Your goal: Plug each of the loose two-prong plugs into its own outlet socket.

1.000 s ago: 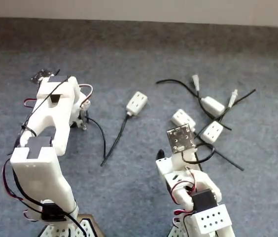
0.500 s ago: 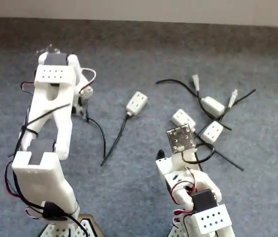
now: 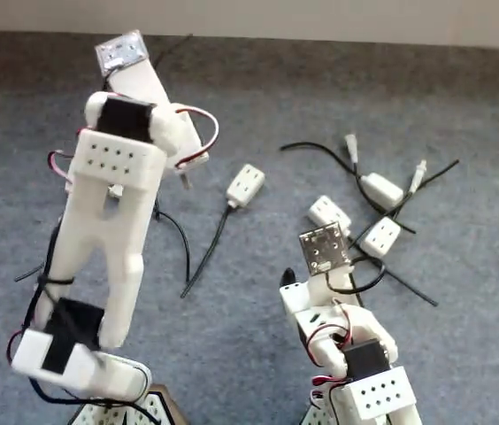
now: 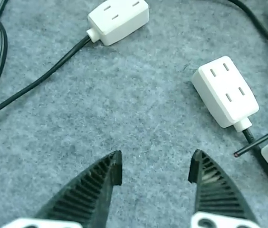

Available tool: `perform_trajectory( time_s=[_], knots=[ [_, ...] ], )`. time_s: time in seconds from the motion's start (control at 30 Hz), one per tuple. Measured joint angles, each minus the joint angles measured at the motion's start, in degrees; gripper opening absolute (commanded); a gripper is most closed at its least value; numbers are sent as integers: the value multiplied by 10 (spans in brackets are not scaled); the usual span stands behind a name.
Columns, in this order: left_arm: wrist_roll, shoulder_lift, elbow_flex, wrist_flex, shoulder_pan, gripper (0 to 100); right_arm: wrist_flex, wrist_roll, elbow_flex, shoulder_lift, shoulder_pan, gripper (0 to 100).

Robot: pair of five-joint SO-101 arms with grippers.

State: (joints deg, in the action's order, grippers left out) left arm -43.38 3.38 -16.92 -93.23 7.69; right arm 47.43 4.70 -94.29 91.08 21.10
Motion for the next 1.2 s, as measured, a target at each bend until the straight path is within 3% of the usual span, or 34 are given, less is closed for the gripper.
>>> perform_trajectory(
  time_s=[0.23, 0.43, 0.7, 0.83, 1.0, 1.2],
  knots=[
    [0, 113, 75, 10, 0, 9, 0, 0, 0, 0, 0, 228],
    [-4, 229, 260, 158, 2, 9, 0, 0, 0, 0, 0, 228],
    [-4, 406, 615, 508, 3, 10, 0, 0, 0, 0, 0, 228],
    [-62, 479, 765, 694, 4, 10, 0, 0, 0, 0, 0, 228],
    [-139, 515, 934, 935, 4, 10, 0, 0, 11, 0, 16, 228],
    [-151, 521, 1071, 1198, 47, 10, 16, 0, 73, 0, 71, 228]
  ],
)
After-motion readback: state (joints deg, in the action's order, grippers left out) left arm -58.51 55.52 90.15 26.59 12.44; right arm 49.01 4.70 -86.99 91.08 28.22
